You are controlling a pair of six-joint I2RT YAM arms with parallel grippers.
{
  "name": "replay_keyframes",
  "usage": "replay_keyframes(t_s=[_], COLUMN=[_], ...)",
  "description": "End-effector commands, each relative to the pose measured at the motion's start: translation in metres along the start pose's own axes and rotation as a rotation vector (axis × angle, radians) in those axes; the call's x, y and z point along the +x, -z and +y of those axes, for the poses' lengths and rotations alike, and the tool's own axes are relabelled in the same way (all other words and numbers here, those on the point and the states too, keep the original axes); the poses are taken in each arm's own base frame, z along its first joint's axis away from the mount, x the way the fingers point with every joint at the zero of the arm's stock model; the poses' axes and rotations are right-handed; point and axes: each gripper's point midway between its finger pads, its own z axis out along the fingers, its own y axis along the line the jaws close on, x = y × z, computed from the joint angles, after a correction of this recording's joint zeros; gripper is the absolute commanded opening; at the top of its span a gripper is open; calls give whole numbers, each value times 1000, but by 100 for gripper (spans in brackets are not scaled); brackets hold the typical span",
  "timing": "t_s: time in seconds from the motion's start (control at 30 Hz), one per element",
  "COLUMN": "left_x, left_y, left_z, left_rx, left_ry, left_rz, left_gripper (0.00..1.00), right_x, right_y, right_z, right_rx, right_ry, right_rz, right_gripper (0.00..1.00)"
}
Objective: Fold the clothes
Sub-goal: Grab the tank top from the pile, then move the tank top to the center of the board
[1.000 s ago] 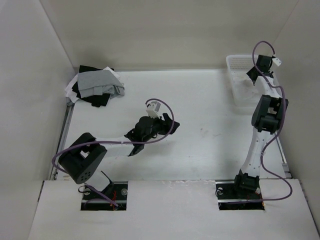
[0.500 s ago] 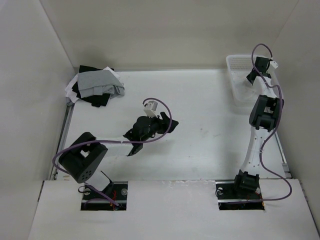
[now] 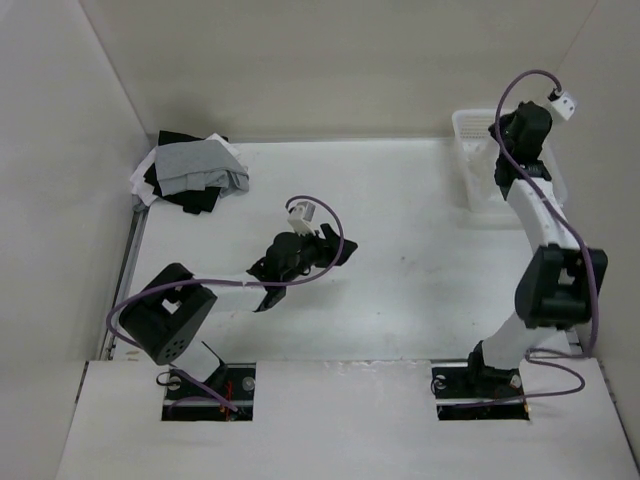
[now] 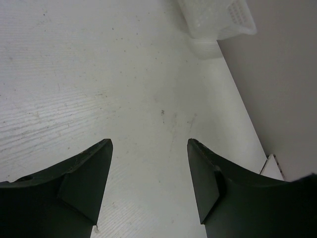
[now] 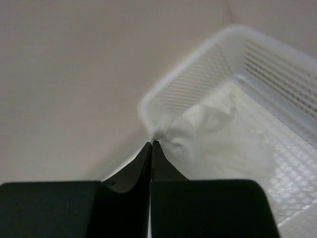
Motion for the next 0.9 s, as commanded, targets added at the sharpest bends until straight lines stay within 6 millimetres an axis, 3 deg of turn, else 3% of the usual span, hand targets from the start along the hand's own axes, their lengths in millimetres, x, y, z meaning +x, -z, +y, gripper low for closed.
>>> replay_keyframes(t_s=[0.0, 0.03, 0.07, 0.17, 0.27, 0.33, 0.4, 0.47, 0.5, 0.57, 0.63, 0.67, 0.73, 0.87], left_x=[-28, -33, -37, -60, -85, -102, -119, -130, -135, -138, -134, -128, -115, -98], left_y=[10, 13, 15, 28, 45, 58, 75, 90, 96, 106, 109, 111, 114, 113], left_z=[-30, -35, -38, -47, -51, -53, -47, -39, -34, -21, -8, 5, 35, 65], left_rx=[95, 103, 111, 113, 92, 75, 35, -5, -26, -72, -111, -149, -235, -324], left_ry=[3, 3, 4, 19, 31, 31, 37, 41, 41, 43, 47, 46, 46, 54], left_rz=[-85, -98, -110, -178, -261, -313, -370, -412, -430, -452, -445, -430, -389, -330], left_gripper=[60, 60, 60, 60, 60, 60, 60, 61, 61, 61, 61, 61, 61, 60], right_x=[-92, -104, -108, -130, -144, -150, -141, -119, -103, -51, 10, 56, 179, 275], right_y=[102, 137, 153, 246, 311, 371, 401, 421, 425, 418, 399, 383, 348, 310], right_z=[89, 105, 113, 149, 169, 184, 191, 200, 204, 214, 219, 221, 229, 245], right_rx=[-295, -359, -390, -567, -703, -843, -920, -991, -1011, -1020, -995, -969, -889, -772], right_ry=[-97, -103, -102, -98, -106, -124, -132, -129, -126, -104, -99, -103, -118, -122], right_rz=[-255, -277, -286, -311, -309, -274, -203, -122, -79, 29, 151, 255, 516, 671], right_gripper=[0, 0, 0, 0, 0, 1, 1, 2, 2, 4, 4, 4, 3, 5])
